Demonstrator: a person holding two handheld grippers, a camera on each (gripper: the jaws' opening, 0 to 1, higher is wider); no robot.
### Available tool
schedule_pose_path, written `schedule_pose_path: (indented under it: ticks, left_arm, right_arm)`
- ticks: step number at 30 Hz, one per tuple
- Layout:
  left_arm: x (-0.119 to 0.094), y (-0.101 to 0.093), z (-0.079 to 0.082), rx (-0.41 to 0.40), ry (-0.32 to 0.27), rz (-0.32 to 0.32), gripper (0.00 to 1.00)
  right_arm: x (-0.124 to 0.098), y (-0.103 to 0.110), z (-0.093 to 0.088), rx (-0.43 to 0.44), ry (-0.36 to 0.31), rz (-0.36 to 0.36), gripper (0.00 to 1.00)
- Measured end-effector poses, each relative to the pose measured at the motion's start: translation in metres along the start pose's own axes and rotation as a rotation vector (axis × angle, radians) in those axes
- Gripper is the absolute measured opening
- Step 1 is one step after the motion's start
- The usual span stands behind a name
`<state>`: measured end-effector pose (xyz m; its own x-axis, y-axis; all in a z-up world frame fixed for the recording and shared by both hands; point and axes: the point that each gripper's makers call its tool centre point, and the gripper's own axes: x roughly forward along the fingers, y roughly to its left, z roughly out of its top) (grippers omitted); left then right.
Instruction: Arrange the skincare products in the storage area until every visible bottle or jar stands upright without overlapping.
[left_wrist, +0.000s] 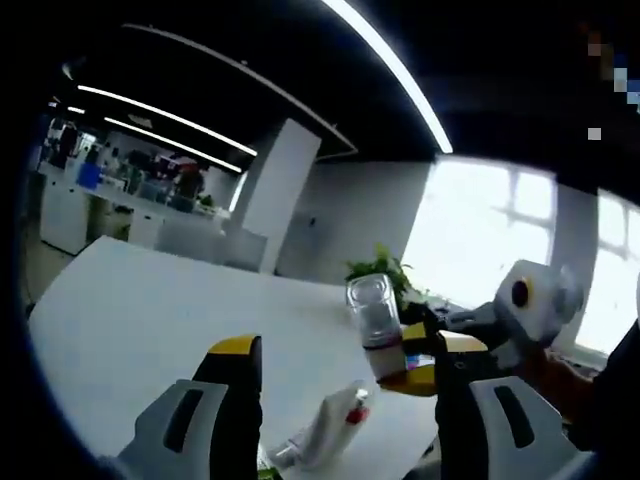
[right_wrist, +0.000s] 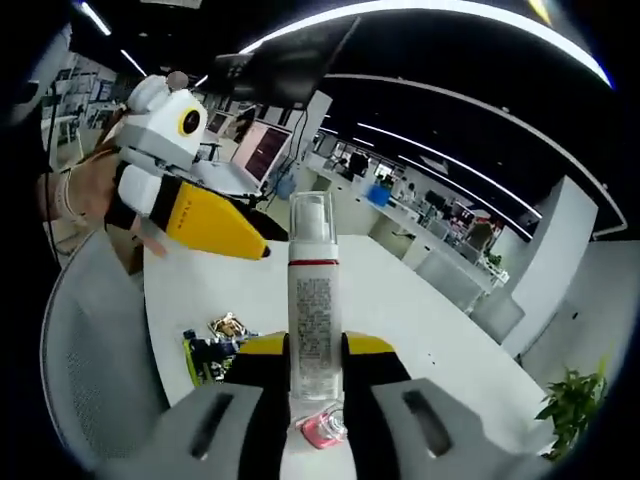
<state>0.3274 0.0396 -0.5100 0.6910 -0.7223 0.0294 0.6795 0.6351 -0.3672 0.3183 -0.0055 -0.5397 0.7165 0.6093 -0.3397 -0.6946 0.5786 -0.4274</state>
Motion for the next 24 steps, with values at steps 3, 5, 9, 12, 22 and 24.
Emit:
schedule_pose_path:
  ticks: [3,5,9,12,22,24]
  left_arm:
    - [0.001,0.002,-0.010,-0.014,0.026,0.009,0.59]
    - [0.001,0.001,-0.012,-0.035,0.026,0.006,0.55]
    - [0.001,-0.005,-0.014,-0.041,0.027,-0.015,0.49]
    - [0.001,-0.007,-0.016,-0.047,0.035,-0.021,0.41]
    - [-0.001,-0.009,-0.020,-0.044,0.047,-0.025,0.28]
    - [-0.002,-0.010,-0.020,-0.040,0.046,-0.030,0.24]
  right_arm:
    - [0.001,0.006,-0.001,-0.010,0.006,-0.016,0.18]
    - [0.002,0.010,-0.002,-0.007,0.008,-0.015,0.18]
    - [0.003,0.021,-0.001,0.032,-0.016,-0.003,0.18]
    - [0.005,0.028,-0.002,0.058,-0.018,0.006,0.18]
    - [0.006,0.050,0.001,0.093,-0.023,0.020,0.18]
    - [0.006,0.050,0.001,0.091,-0.021,0.016,0.18]
